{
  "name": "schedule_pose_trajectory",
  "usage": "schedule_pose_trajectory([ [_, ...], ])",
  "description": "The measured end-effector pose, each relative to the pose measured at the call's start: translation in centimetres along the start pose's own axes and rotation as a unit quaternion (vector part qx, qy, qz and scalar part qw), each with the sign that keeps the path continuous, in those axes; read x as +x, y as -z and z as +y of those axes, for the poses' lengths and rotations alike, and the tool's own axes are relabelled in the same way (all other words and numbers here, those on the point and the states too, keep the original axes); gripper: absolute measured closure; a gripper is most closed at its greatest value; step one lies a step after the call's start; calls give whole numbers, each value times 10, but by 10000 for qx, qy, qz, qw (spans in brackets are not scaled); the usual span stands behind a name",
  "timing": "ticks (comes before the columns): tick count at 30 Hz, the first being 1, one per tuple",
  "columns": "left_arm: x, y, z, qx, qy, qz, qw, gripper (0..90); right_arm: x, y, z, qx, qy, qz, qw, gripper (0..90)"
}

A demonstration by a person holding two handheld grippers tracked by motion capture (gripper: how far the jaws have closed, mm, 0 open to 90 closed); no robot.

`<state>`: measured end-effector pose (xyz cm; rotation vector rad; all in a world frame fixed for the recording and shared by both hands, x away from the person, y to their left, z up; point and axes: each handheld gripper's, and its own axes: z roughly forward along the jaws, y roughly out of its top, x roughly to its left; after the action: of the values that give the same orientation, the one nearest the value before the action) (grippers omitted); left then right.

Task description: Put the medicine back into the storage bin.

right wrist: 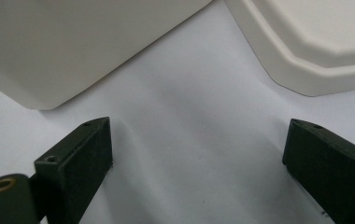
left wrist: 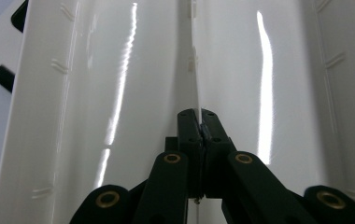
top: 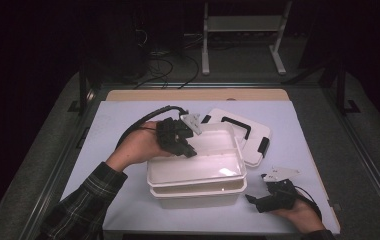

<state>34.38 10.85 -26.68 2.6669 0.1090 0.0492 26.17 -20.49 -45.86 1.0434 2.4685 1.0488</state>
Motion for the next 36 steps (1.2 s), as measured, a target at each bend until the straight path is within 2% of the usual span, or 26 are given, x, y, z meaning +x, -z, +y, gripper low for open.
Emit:
schedule_pose_trajectory([
  [7,2,22,-10,-45,150,188,9997,884,0,0,0,2,-9,-2,10000,77],
  [19,5,62,-48,-211,495,501,9973,884,0,0,0,6,25,-11,10000,76],
  [30,2,97,-91,-413,896,904,9910,884,0,0,0,7,30,-15,10000,76],
  [36,-1,112,-118,-500,1148,1077,9863,885,0,0,0,10,30,-14,10000,77],
])
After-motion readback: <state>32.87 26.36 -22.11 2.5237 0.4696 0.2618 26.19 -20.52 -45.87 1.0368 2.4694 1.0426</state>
